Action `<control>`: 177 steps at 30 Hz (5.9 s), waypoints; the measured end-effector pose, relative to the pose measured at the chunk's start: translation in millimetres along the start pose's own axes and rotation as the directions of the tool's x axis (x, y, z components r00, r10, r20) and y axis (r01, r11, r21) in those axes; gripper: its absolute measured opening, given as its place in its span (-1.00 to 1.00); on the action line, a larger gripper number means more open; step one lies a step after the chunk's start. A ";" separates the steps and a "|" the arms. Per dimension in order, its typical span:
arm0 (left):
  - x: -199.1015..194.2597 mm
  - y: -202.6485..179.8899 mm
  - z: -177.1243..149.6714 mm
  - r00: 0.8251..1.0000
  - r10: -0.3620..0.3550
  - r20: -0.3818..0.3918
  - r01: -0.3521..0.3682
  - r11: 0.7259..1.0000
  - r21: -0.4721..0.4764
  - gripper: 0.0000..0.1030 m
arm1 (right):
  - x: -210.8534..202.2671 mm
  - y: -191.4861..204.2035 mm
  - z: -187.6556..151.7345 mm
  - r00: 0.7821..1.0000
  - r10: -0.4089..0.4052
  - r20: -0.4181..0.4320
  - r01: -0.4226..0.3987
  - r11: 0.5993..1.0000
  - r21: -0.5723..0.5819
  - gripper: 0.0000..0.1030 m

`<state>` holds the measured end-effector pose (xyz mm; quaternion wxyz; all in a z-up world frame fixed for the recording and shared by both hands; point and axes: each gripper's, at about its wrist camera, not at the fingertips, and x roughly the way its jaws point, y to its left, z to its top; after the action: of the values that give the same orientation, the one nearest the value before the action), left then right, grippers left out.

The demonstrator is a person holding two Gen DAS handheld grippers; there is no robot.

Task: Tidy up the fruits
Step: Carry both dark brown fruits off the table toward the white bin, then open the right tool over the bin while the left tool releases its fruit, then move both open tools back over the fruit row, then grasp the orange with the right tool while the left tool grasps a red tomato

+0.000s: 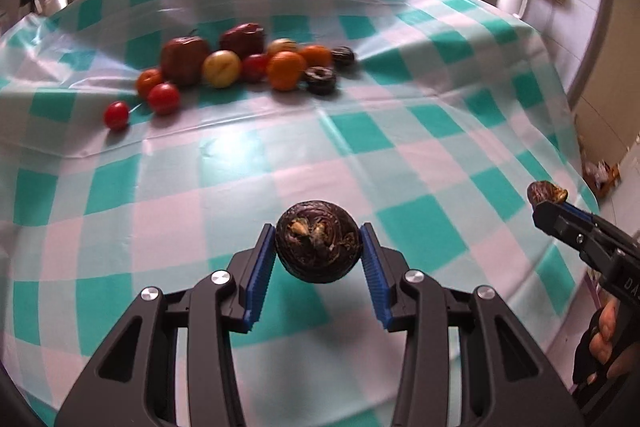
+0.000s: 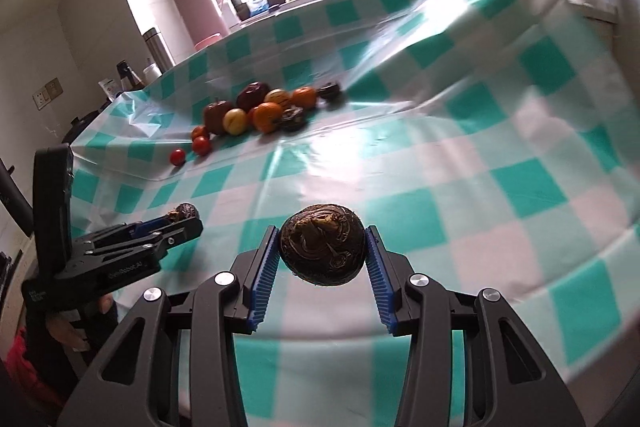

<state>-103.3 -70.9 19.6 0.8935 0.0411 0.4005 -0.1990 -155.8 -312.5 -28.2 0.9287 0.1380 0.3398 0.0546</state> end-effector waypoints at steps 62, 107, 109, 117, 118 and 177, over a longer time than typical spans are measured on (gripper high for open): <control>121.9 -316.4 -157.9 0.821 -0.208 -0.532 0.528 0.631 0.568 -0.15 | -34.8 -235.0 -186.6 0.753 -0.458 -0.472 0.592 0.785 0.183 -0.15; 2.3 226.1 54.2 0.967 0.173 0.189 -0.059 0.868 -0.493 0.96 | 139.9 98.8 78.3 0.992 -0.113 -0.054 0.095 0.961 -0.261 0.70; 1.6 221.2 53.0 0.963 0.191 0.191 -0.077 0.871 -0.485 0.96 | 160.5 103.5 93.4 0.995 -0.089 -0.053 0.074 0.970 -0.233 0.69; 12.6 201.9 51.3 0.965 0.211 0.155 -0.130 0.900 -0.415 0.96 | 231.1 134.5 130.1 0.984 -0.139 -0.114 0.095 0.940 -0.329 0.48; 13.1 200.4 51.0 0.966 0.208 0.154 -0.129 0.903 -0.410 0.96 | 240.4 136.6 134.6 0.981 -0.150 -0.122 0.100 0.934 -0.343 0.47; 97.8 159.2 109.5 0.991 0.136 -0.017 -0.135 0.947 -0.293 -0.36 | 153.0 75.8 92.6 0.982 0.179 -0.056 -0.177 0.983 0.037 -0.12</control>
<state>93.8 18.1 8.4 0.9019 -0.0647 0.4203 -0.0754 20.2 -230.4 -32.5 0.9073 0.1808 0.3544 0.1362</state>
